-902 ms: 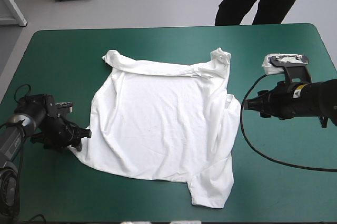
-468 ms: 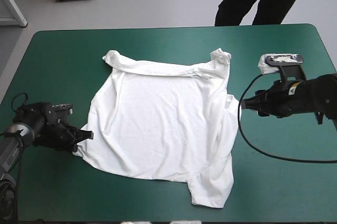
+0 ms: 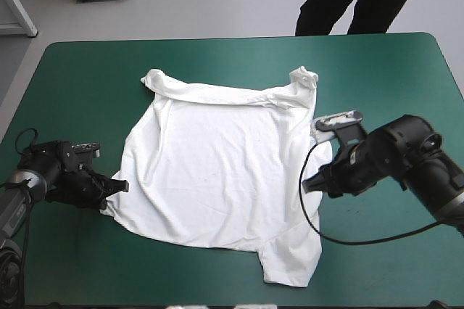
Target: Fold the cloth
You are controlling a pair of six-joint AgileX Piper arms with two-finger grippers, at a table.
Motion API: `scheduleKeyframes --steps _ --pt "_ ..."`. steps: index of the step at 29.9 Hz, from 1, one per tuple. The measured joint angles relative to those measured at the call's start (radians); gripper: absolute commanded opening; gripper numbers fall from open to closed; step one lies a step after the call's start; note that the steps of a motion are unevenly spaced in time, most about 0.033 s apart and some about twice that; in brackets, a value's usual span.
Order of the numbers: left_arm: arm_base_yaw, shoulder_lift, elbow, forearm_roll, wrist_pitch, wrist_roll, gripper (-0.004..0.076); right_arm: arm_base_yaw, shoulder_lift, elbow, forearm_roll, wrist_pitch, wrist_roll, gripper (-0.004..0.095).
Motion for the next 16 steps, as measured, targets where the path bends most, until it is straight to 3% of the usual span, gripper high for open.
scheduleKeyframes --steps 7,16 --pt "0.000 0.000 0.000 -0.008 0.001 0.023 -0.0009 0.138 0.001 0.187 0.000 -0.059 0.107 0.0616" --pt "0.000 0.000 0.000 -0.011 0.001 0.039 -0.0009 0.146 0.002 0.364 0.068 -0.226 0.143 0.0519"
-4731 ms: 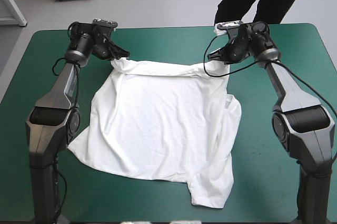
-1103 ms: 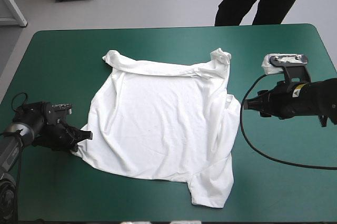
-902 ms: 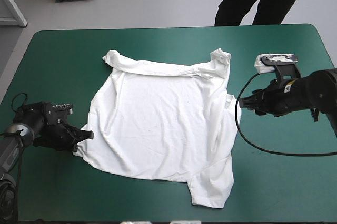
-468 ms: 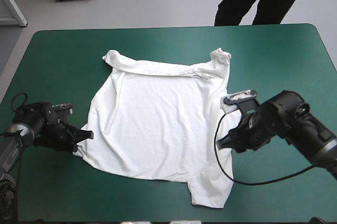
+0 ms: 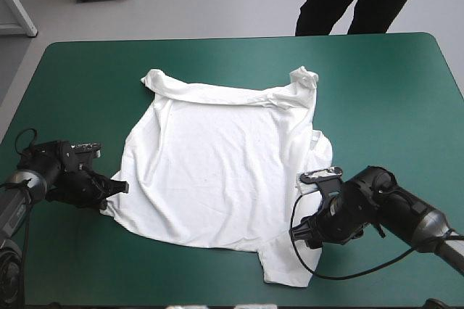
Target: Fold the cloth
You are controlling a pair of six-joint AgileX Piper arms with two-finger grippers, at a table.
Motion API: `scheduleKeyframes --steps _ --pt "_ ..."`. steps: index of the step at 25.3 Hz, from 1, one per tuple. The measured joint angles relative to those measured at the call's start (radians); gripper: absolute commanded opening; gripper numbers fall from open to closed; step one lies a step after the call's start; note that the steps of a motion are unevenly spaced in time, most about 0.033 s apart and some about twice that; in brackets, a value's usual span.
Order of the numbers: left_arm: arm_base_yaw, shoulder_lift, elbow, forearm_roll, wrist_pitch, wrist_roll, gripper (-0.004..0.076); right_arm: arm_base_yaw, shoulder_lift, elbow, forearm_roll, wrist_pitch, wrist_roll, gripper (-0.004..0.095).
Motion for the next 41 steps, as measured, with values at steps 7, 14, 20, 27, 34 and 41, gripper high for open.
scheduleKeyframes --steps 7,14,20,27,34,41 --pt "0.000 -0.001 0.000 -0.001 0.000 0.004 -0.0009 0.000 0.016 0.092 0.066 -0.077 -0.001 0.0502" --pt "0.001 -0.001 0.000 -0.003 0.000 0.016 -0.0009 0.042 0.051 0.119 0.097 -0.148 -0.003 0.0402" --pt "0.001 -0.001 0.002 -0.011 -0.004 0.032 -0.0009 0.119 0.117 0.093 0.079 -0.151 0.043 0.0015" --pt "0.001 -0.012 -0.035 -0.010 0.042 0.048 -0.0009 0.128 0.103 -0.003 0.043 -0.093 0.070 -0.0017" --pt "0.000 -0.172 -0.347 -0.191 0.263 0.049 -0.0009 0.129 0.001 -0.429 -0.241 0.142 0.115 -0.0017" --pt "0.000 -0.248 -0.737 -0.259 0.331 0.049 -0.0009 0.129 -0.003 -0.785 -0.501 0.234 0.087 -0.0017"
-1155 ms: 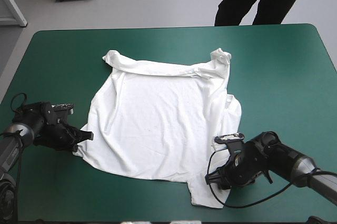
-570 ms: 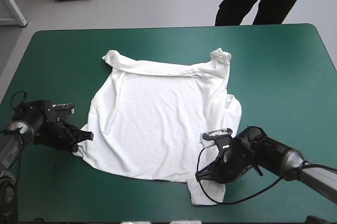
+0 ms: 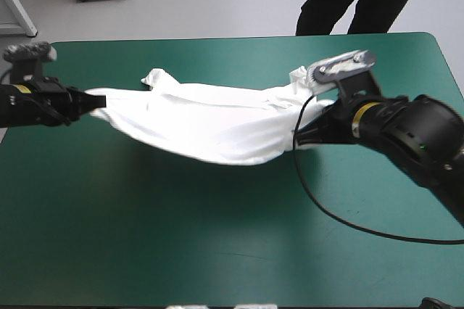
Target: Fold the cloth
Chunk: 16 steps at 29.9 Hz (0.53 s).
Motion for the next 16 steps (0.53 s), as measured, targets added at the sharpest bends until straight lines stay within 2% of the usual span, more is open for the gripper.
scheduleKeyframes --steps 4,8,16 --pt "0.000 -0.006 -0.216 -0.050 0.001 0.000 -0.0009 0.000 0.000 -0.198 -0.109 0.004 -0.051 -0.0017" --pt "0.000 -0.010 -0.397 -0.111 -0.046 0.011 -0.0009 0.000 0.000 -0.372 -0.169 -0.011 -0.131 -0.0017" --pt "0.000 -0.012 -0.653 -0.147 -0.137 0.015 -0.0009 0.000 -0.001 -0.628 -0.188 -0.202 -0.275 -0.0016"
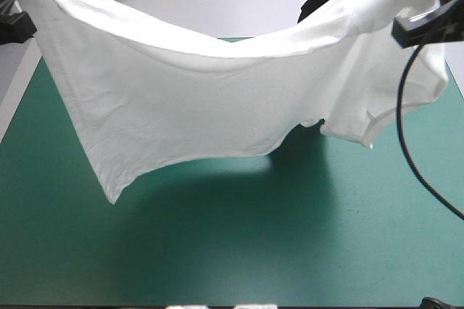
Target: Fold the cloth
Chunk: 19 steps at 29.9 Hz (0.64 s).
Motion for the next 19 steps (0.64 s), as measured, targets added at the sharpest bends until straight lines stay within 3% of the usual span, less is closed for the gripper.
scheduleKeyframes --steps 4,12,16,19 --pt "0.000 -0.002 -0.104 -0.030 -0.079 0.000 -0.0009 0.000 0.000 -0.100 -0.003 -0.099 -0.056 -0.0016" --pt "0.000 -0.018 -0.251 -0.086 -0.160 0.001 -0.0009 0.000 0.008 -0.259 -0.003 -0.170 -0.143 -0.0017" --pt "0.000 -0.023 -0.269 -0.084 -0.152 0.002 -0.0009 0.000 0.016 -0.274 -0.011 -0.145 -0.151 -0.0017" --pt "0.000 -0.010 -0.253 -0.083 -0.106 0.002 -0.0009 0.000 0.042 -0.274 -0.054 -0.050 -0.144 -0.0017"
